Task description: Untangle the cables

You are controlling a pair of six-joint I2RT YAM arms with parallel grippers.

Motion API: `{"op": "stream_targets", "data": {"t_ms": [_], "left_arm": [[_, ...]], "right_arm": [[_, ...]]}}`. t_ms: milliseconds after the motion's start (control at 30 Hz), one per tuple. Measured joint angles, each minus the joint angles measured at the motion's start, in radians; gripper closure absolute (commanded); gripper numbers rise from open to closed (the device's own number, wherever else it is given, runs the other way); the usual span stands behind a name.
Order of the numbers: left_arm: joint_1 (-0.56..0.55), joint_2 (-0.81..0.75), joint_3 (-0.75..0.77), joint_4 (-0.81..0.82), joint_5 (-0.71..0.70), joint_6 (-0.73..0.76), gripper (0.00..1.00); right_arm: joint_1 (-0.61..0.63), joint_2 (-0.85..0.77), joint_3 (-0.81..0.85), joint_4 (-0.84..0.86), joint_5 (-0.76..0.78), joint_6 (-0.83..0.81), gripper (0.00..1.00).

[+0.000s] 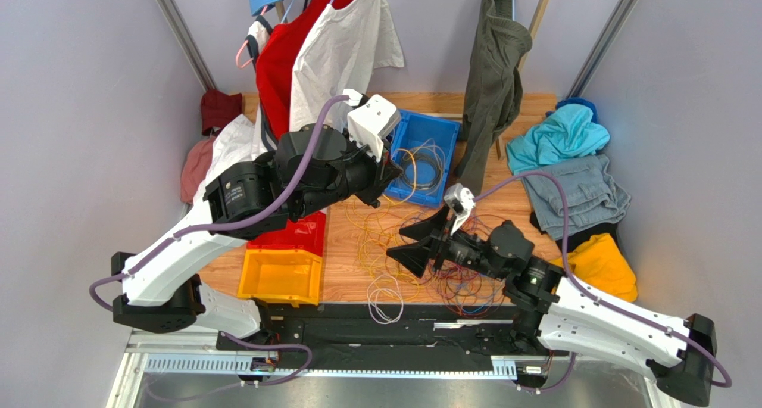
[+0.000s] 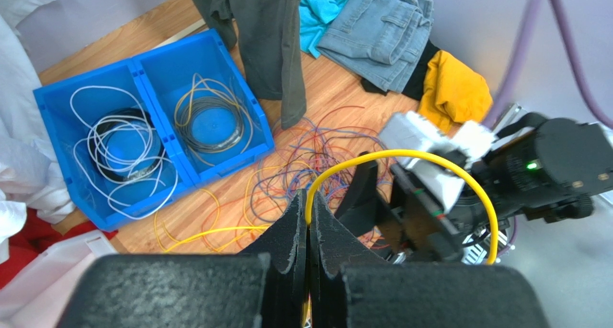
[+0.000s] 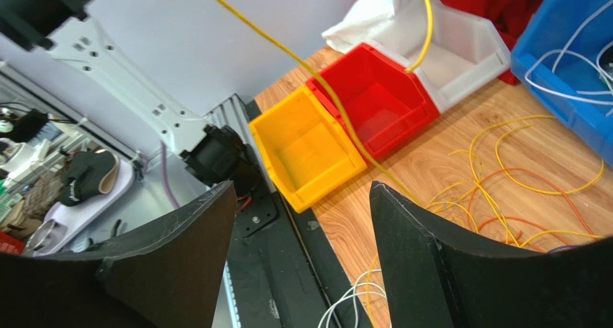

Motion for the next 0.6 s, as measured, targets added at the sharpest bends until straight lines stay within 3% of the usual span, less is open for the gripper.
{"op": "stream_targets", "data": {"t_ms": [367, 467, 500, 567, 600], "left_arm": [[0.000, -0.003, -0.015, 0.013, 0.027, -0.002, 1.00], [0.000, -0.012, -0.032, 0.018, 0.029, -0.003, 1.00], [0.000, -0.017, -0.040, 0.020, 0.029, -0.004, 1.00], [0.000, -0.029, -0.057, 0.022, 0.029, -0.004, 1.00], [0.000, -0.041, -0.075, 0.027, 0.029, -0.004, 1.00]], "right_arm": [[0.000, 0.230, -0.004, 0.167, 0.088, 0.000, 0.31], [0.000, 0.293, 0.001, 0.213, 0.110, 0.000, 0.47], [0.000, 0.318, 0.006, 0.232, 0.112, 0.003, 0.61], [0.002, 0.356, 0.017, 0.256, 0.116, 0.006, 0.77], [0.003, 0.362, 0.020, 0.262, 0.116, 0.007, 0.93]]}}
